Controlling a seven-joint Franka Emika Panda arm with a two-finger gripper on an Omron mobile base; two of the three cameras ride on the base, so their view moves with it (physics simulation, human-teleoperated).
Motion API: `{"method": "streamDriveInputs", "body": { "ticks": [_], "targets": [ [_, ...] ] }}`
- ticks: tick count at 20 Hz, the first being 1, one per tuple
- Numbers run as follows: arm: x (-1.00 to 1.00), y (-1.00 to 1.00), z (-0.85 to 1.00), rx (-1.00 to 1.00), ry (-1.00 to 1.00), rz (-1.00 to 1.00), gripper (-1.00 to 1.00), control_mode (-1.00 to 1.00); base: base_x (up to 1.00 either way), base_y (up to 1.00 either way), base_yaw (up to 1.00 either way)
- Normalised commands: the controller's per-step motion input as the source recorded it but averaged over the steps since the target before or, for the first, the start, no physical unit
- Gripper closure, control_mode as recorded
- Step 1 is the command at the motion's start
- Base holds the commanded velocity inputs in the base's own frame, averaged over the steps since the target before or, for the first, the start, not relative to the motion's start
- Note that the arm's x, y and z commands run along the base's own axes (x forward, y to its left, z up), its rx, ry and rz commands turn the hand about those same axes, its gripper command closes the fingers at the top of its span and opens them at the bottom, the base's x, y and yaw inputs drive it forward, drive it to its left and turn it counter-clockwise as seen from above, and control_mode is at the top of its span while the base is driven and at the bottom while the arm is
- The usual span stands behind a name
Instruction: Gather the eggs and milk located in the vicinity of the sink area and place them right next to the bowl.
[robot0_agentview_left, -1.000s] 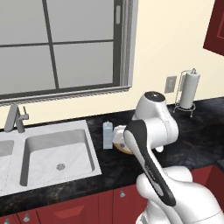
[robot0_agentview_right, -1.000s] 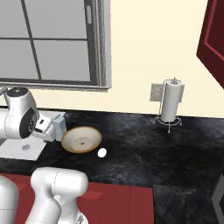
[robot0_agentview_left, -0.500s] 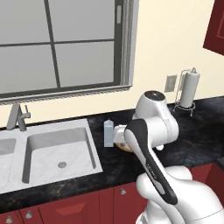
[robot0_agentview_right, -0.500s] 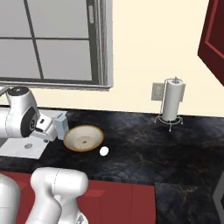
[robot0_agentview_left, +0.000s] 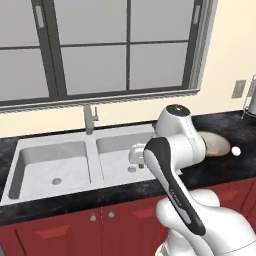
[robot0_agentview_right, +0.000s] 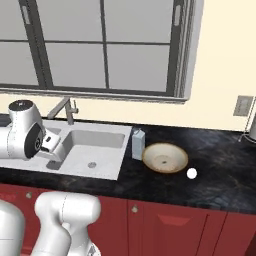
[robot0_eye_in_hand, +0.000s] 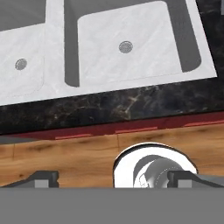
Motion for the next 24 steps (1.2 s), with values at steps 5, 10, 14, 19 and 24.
{"method": "streamDriveInputs", "body": {
  "ticks": [5,10,14,19,24],
  "targets": [
    [0.0,0.0,0.0,0.0,0.0,0.0,-1.0,1.0,0.0,1.0,0.07],
    [0.0,0.0,0.0,0.0,0.0,0.0,-1.0,1.0,0.0,1.0,0.05],
    [0.0,0.0,0.0,0.0,0.0,0.0,-1.0,1.0,0.0,1.0,0.01],
    [0.0,0.0,0.0,0.0,0.0,0.0,-1.0,1.0,0.09,1.0,0.0],
    [0.0,0.0,0.0,0.0,0.0,0.0,-1.0,1.0,0.24,1.0,0.0]
  ]
}}
